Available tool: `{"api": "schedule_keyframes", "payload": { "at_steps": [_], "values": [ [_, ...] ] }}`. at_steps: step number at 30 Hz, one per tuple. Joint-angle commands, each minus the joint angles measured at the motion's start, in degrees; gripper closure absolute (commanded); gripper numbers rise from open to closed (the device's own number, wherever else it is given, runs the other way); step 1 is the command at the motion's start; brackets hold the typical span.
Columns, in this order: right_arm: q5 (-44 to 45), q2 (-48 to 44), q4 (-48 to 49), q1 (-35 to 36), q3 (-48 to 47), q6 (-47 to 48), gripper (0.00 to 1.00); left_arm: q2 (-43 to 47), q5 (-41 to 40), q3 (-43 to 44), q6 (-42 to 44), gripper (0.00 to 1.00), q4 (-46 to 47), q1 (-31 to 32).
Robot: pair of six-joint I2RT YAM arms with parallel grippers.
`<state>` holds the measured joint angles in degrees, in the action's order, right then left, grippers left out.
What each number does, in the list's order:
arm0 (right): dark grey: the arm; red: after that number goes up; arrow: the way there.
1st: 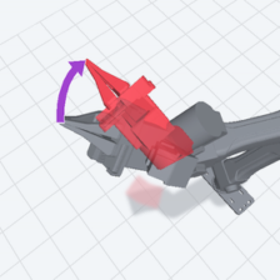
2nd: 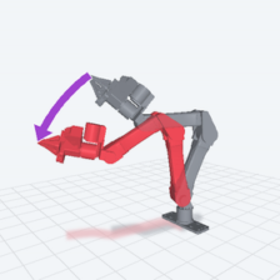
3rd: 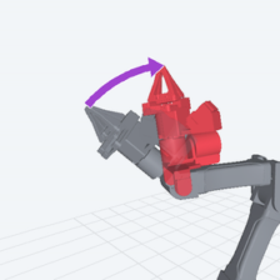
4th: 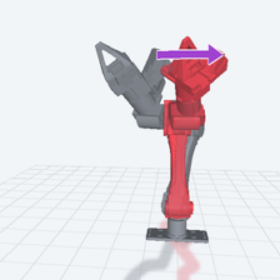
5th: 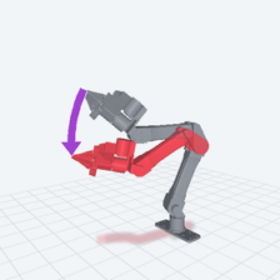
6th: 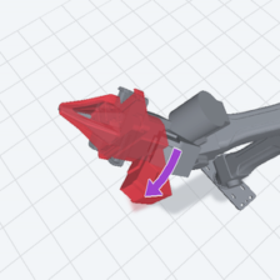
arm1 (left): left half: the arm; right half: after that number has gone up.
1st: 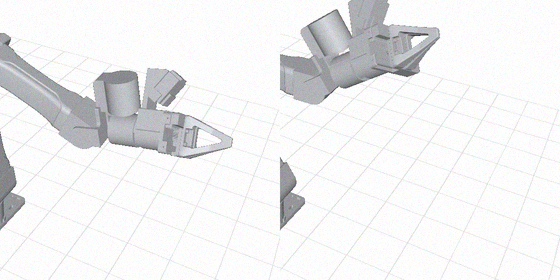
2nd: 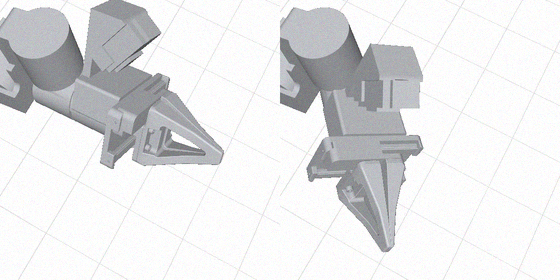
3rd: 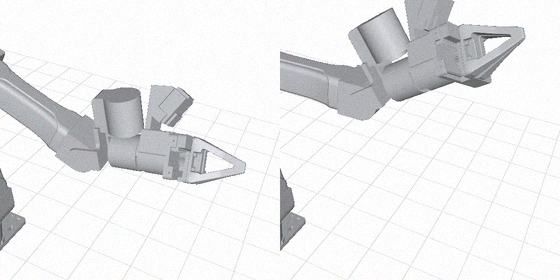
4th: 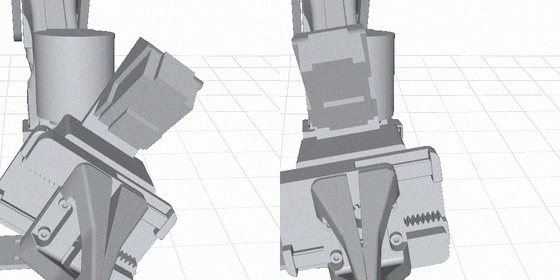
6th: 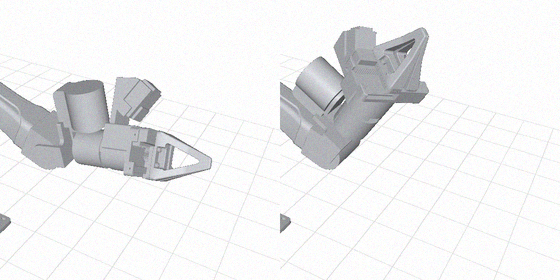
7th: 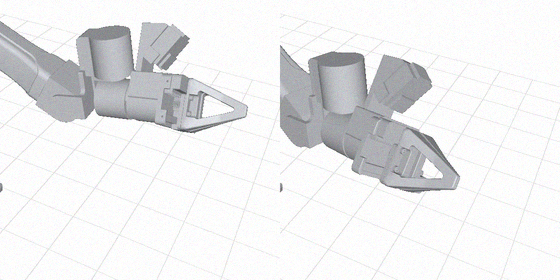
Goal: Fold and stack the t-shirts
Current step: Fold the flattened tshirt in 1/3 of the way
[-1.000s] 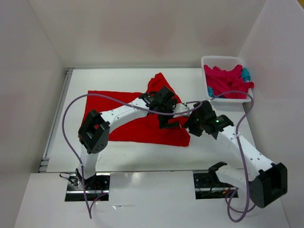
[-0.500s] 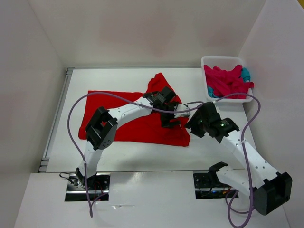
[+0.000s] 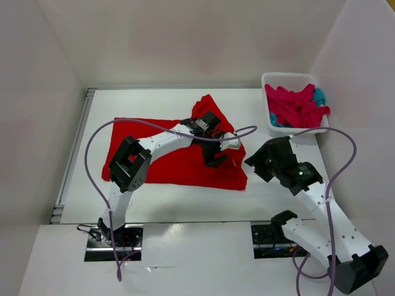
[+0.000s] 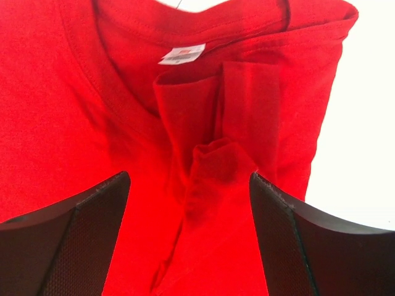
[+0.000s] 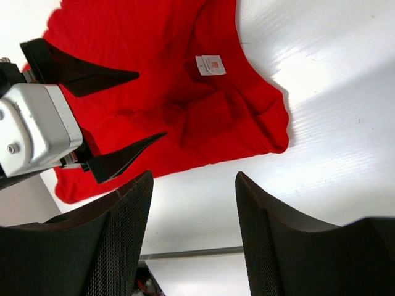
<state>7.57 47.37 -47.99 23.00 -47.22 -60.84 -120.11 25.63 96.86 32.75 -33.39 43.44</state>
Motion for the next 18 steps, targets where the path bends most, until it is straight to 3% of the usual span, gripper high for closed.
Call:
{"api": "schedule_keyframes", "payload": {
  "at_steps": [1, 8, 18],
  "values": [
    [3.8, -2.6, -2.8, -0.3, -0.9, -2.6, 0.38, 2.4, 4.0, 1.8, -0.1, 0.15, -0.1, -0.5],
    [5.2, -5.7, -4.0, -0.9, -2.0, -3.7, 0.38, 0.5, 5.4, 1.8, 1.1, 0.18, -0.1, -0.5],
    [4.6, -5.7, -4.0, -0.9, -2.0, -3.7, 0.38, -2.6, 5.9, 3.5, 1.6, 0.32, -0.7, 0.6]
  ]
}}
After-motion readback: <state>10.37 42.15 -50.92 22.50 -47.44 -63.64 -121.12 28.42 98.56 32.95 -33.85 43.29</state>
